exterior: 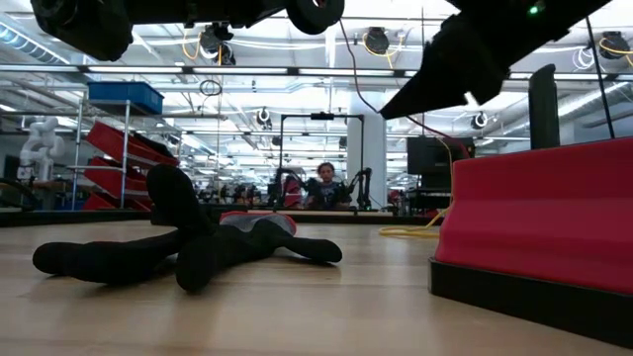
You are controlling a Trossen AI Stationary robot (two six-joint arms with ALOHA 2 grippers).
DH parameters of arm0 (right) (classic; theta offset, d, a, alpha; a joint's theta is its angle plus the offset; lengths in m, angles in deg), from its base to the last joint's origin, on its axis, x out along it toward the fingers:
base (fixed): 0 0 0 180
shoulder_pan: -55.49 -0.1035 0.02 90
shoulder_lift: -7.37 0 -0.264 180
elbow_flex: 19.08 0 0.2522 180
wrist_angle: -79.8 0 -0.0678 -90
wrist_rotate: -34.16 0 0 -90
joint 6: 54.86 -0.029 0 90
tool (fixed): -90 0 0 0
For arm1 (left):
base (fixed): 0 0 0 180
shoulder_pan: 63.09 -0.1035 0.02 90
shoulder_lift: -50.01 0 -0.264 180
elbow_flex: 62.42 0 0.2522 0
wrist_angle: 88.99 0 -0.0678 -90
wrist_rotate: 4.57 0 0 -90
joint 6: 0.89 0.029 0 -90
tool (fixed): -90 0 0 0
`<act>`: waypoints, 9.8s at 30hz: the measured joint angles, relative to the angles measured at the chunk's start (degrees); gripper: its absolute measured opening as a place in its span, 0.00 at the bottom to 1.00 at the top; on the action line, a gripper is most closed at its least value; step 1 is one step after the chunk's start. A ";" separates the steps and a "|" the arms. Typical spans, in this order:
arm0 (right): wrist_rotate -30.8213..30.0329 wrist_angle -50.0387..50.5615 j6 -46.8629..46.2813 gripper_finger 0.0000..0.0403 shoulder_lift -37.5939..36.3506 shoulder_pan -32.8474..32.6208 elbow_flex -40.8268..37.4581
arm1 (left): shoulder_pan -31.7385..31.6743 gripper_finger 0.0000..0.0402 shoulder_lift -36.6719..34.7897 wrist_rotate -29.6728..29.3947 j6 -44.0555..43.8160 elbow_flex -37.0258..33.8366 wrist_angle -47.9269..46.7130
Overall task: Coil cords
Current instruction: Coil the red wire onto the black spool
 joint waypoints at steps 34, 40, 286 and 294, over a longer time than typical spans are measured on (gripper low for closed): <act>14.11 -1.46 -2.41 0.31 -0.01 6.22 0.02 | -2.79 0.00 0.00 -2.02 3.36 0.00 -6.98; 17.12 -1.44 -2.41 0.31 -0.01 6.22 0.02 | -4.97 0.00 0.00 1.07 3.02 0.00 -8.00; 5.80 -18.94 2.48 0.00 2.98 11.36 0.04 | -1.58 0.00 4.83 8.82 -4.42 5.46 -11.25; 5.79 -24.67 2.88 0.00 4.99 11.72 0.04 | -2.43 0.00 11.48 6.63 -4.35 5.44 -5.92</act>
